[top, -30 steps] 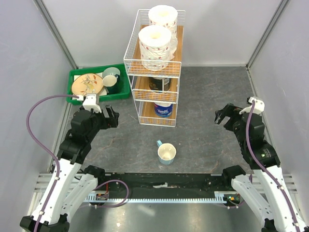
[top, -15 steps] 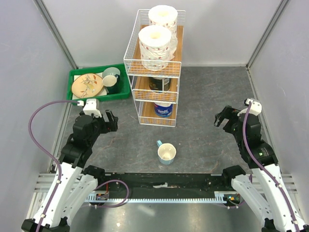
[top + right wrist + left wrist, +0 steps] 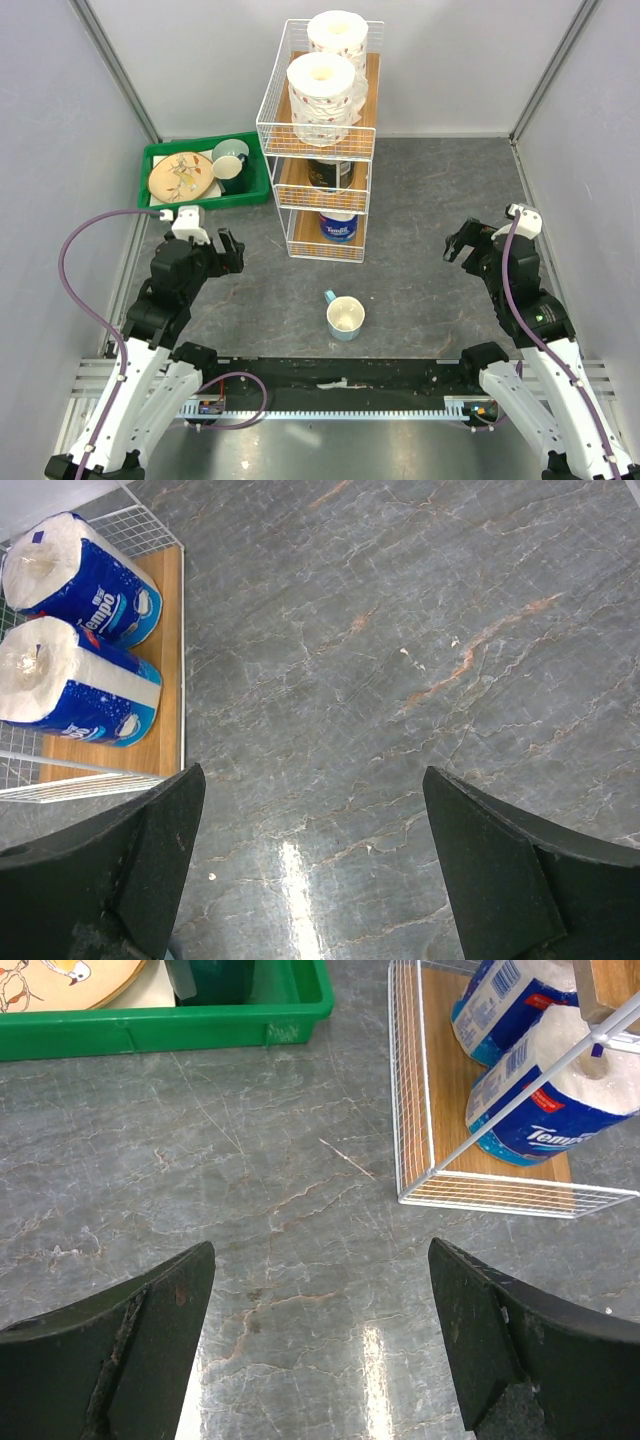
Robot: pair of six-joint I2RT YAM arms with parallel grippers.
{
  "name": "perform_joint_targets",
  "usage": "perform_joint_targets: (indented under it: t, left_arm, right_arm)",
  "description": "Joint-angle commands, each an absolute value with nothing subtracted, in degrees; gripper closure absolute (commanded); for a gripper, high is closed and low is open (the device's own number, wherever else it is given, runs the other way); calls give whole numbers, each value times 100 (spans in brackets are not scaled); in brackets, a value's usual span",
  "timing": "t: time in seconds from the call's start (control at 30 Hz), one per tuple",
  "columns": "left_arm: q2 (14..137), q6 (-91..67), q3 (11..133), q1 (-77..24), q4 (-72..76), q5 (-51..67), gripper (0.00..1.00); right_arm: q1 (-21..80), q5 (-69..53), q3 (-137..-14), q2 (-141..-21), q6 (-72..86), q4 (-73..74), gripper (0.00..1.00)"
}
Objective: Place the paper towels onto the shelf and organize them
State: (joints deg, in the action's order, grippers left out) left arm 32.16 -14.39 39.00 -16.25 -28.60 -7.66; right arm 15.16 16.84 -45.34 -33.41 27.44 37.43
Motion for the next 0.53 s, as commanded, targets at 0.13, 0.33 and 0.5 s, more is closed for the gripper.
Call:
perform_joint_targets:
  t: [0.13, 0.33, 0.5]
  left_arm:
    - [3120, -1512, 3902, -1635, -2637, -888, 6]
    - [3120, -1520, 3894, -1635, -2619, -853, 6]
    - [3164, -1503, 3920, -1635, -2619, -747, 5]
  right_arm:
    - [1503, 1863, -4491, -3305, 2804, 3700, 2]
    - [1512, 1863, -4491, -3296, 2821, 3718, 2]
    - [1512, 1863, -4491, -3296, 2830, 3727, 2]
